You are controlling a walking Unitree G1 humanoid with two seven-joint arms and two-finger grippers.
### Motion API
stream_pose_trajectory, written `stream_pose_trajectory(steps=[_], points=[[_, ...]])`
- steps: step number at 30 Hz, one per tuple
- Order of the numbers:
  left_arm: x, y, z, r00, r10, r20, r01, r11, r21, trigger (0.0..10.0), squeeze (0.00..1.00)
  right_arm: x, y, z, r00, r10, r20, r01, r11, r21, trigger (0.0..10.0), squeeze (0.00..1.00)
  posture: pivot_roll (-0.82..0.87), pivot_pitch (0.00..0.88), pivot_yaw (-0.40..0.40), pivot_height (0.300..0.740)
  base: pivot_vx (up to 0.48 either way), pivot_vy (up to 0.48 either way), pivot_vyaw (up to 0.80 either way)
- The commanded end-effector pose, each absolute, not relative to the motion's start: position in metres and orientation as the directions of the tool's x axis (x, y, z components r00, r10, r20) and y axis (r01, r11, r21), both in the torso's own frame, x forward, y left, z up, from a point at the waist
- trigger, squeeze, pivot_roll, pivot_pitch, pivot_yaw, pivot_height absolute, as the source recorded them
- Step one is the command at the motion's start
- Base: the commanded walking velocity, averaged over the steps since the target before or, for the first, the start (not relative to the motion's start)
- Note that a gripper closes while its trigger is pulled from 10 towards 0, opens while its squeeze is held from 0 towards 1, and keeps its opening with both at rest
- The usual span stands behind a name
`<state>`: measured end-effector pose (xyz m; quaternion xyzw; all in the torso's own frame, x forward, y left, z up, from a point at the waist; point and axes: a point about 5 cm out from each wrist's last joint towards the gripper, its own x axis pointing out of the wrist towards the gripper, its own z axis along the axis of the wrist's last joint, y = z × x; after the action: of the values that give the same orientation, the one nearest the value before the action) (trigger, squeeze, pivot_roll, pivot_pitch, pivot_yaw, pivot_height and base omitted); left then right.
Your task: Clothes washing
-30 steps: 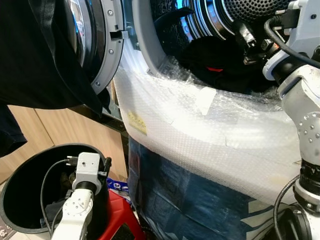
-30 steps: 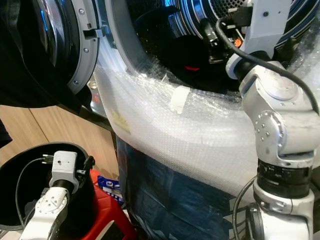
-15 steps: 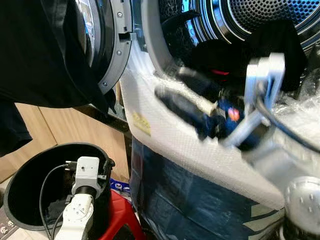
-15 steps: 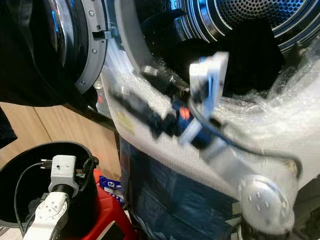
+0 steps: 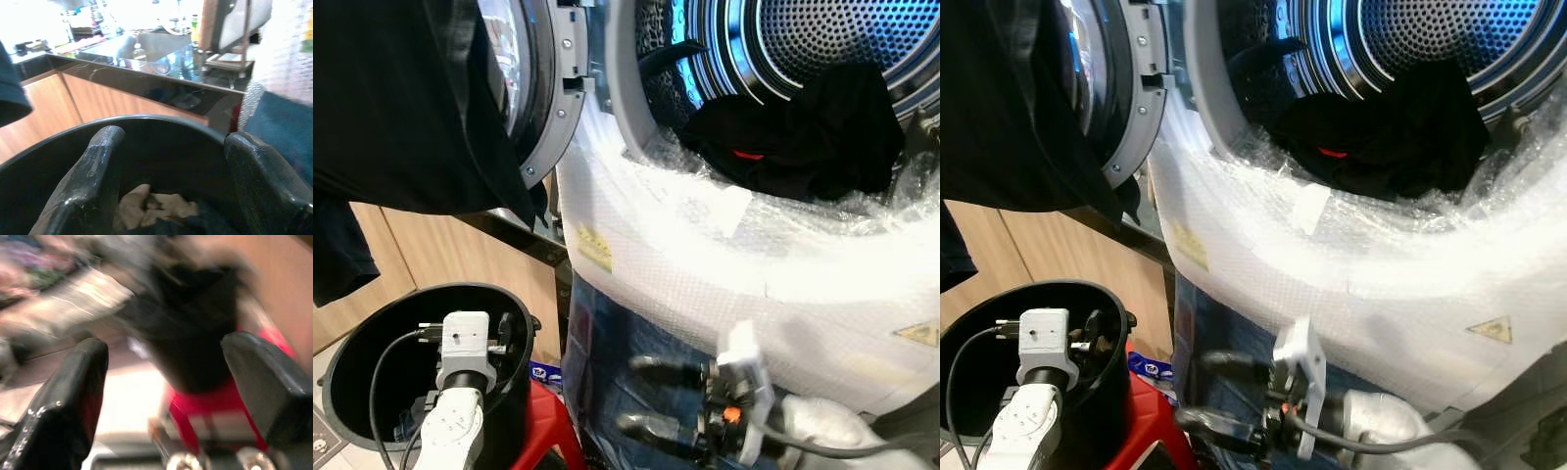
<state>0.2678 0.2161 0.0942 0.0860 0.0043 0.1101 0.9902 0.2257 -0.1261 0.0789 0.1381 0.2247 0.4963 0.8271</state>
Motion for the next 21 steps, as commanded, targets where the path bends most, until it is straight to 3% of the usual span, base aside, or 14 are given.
stream_pose_trajectory(steps=[1, 8, 9, 10, 13, 15, 16, 20, 21], points=[[0.266, 0.225, 0.101, 0.969, 0.244, 0.037, -0.247, 0.952, 0.178, 10.0, 0.0, 0.23, -0.163, 0.027, 0.578, 0.688, -0.438, -0.556, 0.725, 0.406, 10.0, 0.0, 0.15, 0.0, -0.013, 0.74, 0.0, 0.0, 0.0], [0.262, 0.242, 0.109, 0.954, 0.29, 0.069, -0.298, 0.938, 0.179, 10.0, 0.0, 0.201, -0.182, -0.039, 0.592, 0.485, -0.644, -0.261, 0.871, 0.416, 10.0, 0.0, 0.12, 0.0, 0.014, 0.74, 0.0, 0.0, 0.0], [0.264, 0.244, 0.112, 0.952, 0.298, 0.071, -0.306, 0.937, 0.168, 10.0, 0.0, 0.199, -0.186, -0.055, 0.617, 0.312, -0.723, -0.115, 0.944, 0.309, 10.0, 0.0, 0.13, 0.0, 0.015, 0.74, 0.0, 0.0, 0.0], [0.266, 0.243, 0.114, 0.952, 0.297, 0.074, -0.305, 0.938, 0.164, 10.0, 0.0, 0.197, -0.188, -0.06, 0.613, 0.248, -0.75, -0.06, 0.961, 0.269, 10.0, 0.0, 0.14, 0.0, 0.012, 0.74, 0.0, 0.0, 0.0], [0.27, 0.241, 0.117, 0.95, 0.3, 0.082, -0.309, 0.941, 0.137, 10.0, 0.0, 0.185, -0.186, -0.075, 0.563, 0.169, -0.809, 0.043, 0.971, 0.233, 10.0, 0.0, 0.15, 0.0, 0.017, 0.74, 0.0, 0.0, 0.0], [0.27, 0.242, 0.119, 0.95, 0.304, 0.078, -0.311, 0.943, 0.118, 10.0, 0.0, 0.174, -0.181, -0.085, 0.509, 0.13, -0.851, 0.036, 0.984, 0.172, 10.0, 0.0, 0.14, 0.0, 0.027, 0.74, 0.0, 0.0, 0.0], [0.269, 0.244, 0.119, 0.951, 0.299, 0.074, -0.306, 0.943, 0.13, 10.0, 0.0, 0.17, -0.181, -0.088, 0.489, 0.098, -0.867, 0.004, 0.993, 0.114, 10.0, 1.0, 0.14, 0.0, 0.033, 0.74, 0.0, 0.0, 0.0], [0.265, 0.252, 0.119, 0.943, 0.328, 0.061, -0.333, 0.935, 0.125, 10.0, 0.0, 0.172, -0.18, -0.09, 0.498, -0.011, -0.867, 0.141, 0.988, 0.069, 10.0, 1.0, 0.16, 0.0, 0.022, 0.74, 0.0, 0.0, 0.0], [0.266, 0.254, 0.119, 0.941, 0.334, 0.058, -0.338, 0.934, 0.113, 10.0, 1.0, 0.176, -0.177, -0.089, 0.504, 0.005, -0.864, 0.109, 0.992, 0.069, 10.0, 0.99, 0.17, 0.0, 0.019, 0.74, 0.0, 0.0, 0.0]])
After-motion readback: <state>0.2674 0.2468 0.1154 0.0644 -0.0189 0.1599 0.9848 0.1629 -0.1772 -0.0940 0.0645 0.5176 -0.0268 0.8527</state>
